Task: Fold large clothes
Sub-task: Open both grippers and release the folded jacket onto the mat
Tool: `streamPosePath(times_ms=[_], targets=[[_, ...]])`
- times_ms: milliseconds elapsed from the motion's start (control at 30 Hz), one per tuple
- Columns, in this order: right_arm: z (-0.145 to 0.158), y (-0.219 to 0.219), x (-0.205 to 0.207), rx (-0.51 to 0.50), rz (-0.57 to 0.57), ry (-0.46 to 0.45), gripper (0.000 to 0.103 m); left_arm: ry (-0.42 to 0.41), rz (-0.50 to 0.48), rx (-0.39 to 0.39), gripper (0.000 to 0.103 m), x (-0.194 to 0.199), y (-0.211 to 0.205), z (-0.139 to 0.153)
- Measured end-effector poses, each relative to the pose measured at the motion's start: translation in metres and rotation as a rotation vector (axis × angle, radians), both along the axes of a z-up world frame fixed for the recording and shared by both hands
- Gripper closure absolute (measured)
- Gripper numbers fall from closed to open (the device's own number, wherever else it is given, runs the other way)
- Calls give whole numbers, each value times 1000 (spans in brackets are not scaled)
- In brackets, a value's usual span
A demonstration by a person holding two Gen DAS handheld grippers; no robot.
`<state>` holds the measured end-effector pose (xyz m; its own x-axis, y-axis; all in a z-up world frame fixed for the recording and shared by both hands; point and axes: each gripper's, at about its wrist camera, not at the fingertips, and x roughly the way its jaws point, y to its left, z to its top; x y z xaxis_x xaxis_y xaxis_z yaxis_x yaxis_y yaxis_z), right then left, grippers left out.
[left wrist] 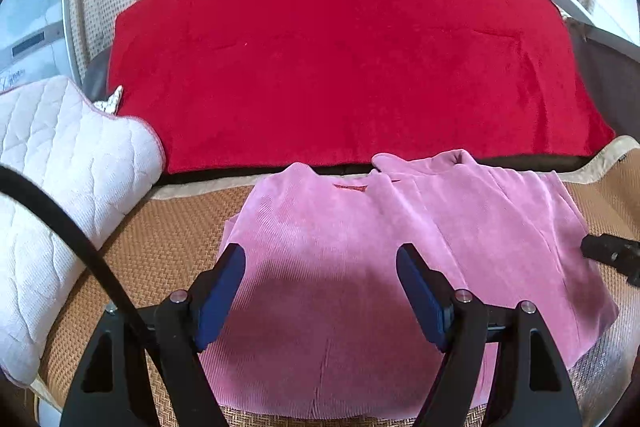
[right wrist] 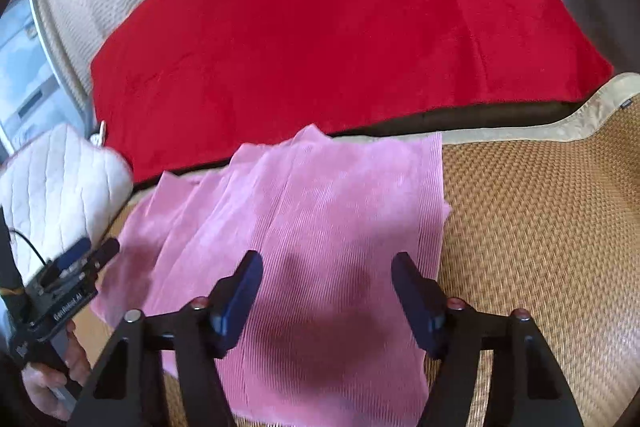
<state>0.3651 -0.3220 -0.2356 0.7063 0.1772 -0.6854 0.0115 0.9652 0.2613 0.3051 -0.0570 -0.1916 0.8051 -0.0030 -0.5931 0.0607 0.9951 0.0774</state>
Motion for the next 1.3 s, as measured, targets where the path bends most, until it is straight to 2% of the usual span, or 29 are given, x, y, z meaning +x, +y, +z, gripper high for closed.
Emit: streamPosePath(times_ms=[400, 667, 767, 833, 900, 1033, 1300], targets=[[-4, 34, 9, -46, 48, -15, 35, -14, -7, 54, 25, 3, -1, -1], [-7, 44, 13, -60, 30, -20, 35, 3, -10, 67, 25, 8, 2, -7], [-14, 45, 19, -79, 10, 1, 35, 76, -14, 79, 23, 18, 2, -22], [-29, 46, 28, -83, 12, 72, 34, 201, -9, 82, 23, 32, 4, -44], [-37, 45, 33, -64, 13, 101, 34, 269, -17, 58, 23, 40, 7, -59], [-37, 44, 33, -59, 21, 100, 34, 241, -40, 110, 21, 36, 2, -59], [-38, 43, 33, -49, 19, 103, 33, 199, -51, 106, 17, 31, 3, -65]])
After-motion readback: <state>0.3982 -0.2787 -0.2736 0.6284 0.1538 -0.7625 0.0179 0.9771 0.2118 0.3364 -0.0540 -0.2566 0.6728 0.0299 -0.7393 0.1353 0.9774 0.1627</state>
